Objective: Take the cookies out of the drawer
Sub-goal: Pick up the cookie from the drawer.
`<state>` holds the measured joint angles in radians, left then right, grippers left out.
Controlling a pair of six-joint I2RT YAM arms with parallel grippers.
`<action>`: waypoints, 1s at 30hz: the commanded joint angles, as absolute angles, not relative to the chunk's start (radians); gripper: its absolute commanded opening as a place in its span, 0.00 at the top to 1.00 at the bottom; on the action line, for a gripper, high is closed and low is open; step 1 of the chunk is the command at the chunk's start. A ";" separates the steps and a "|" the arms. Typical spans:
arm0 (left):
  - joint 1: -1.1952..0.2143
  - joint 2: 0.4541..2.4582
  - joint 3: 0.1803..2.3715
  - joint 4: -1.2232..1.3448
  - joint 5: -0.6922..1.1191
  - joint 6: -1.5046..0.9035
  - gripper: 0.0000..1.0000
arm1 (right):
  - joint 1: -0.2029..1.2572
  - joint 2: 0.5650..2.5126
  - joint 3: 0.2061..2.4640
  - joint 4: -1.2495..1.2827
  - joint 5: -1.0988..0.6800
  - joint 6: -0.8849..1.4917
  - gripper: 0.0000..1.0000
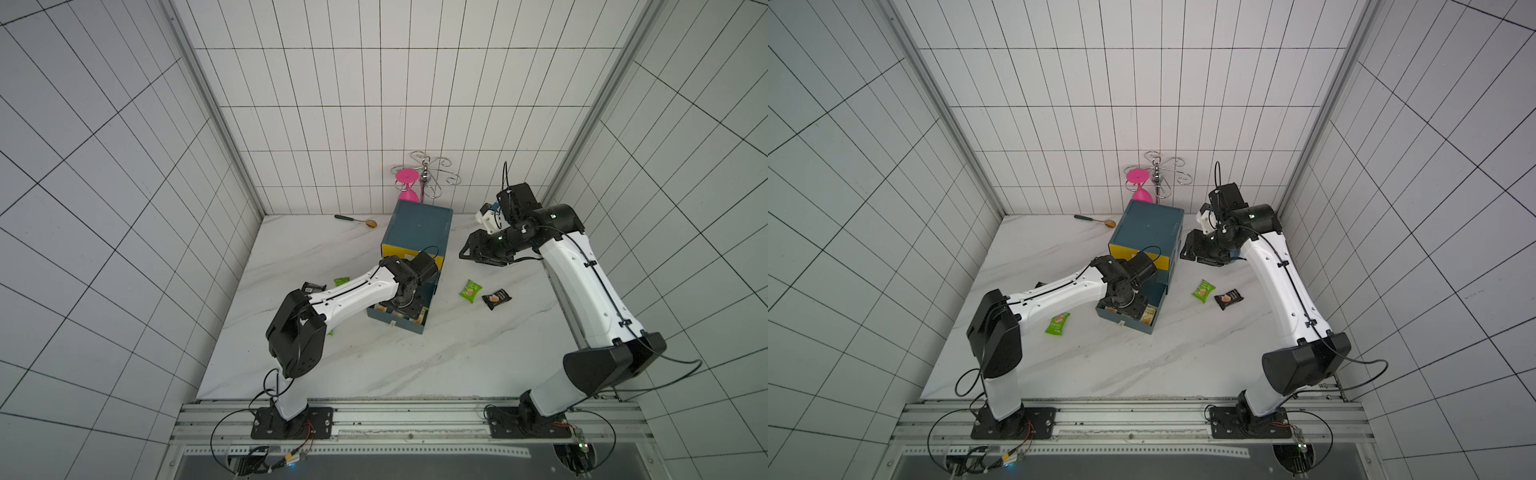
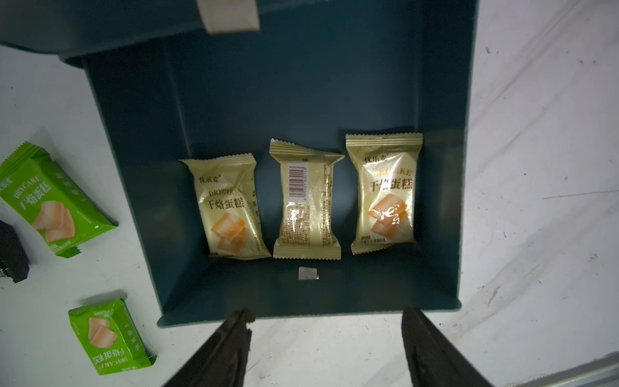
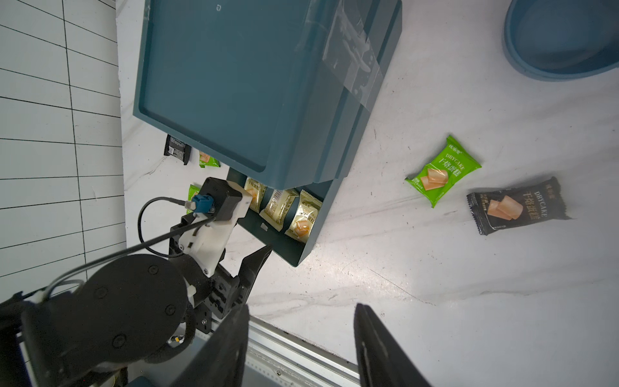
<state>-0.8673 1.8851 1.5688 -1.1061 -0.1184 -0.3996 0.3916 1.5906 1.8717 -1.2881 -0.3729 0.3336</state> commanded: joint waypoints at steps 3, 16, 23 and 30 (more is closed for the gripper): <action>-0.873 1.908 1.518 -1.003 -0.162 -0.398 0.27 | 0.369 1.566 1.831 -1.279 -0.365 0.310 0.46; -0.873 1.976 1.471 -0.921 -0.216 -0.400 0.30 | 0.355 1.557 1.801 -1.262 -0.370 0.301 0.46; -0.874 2.004 1.469 -0.888 -0.219 -0.400 0.33 | 0.349 1.559 1.786 -1.255 -0.371 0.295 0.46; -0.871 2.049 1.470 -0.878 -0.225 -0.399 0.36 | 0.348 1.563 1.782 -1.249 -0.376 0.292 0.46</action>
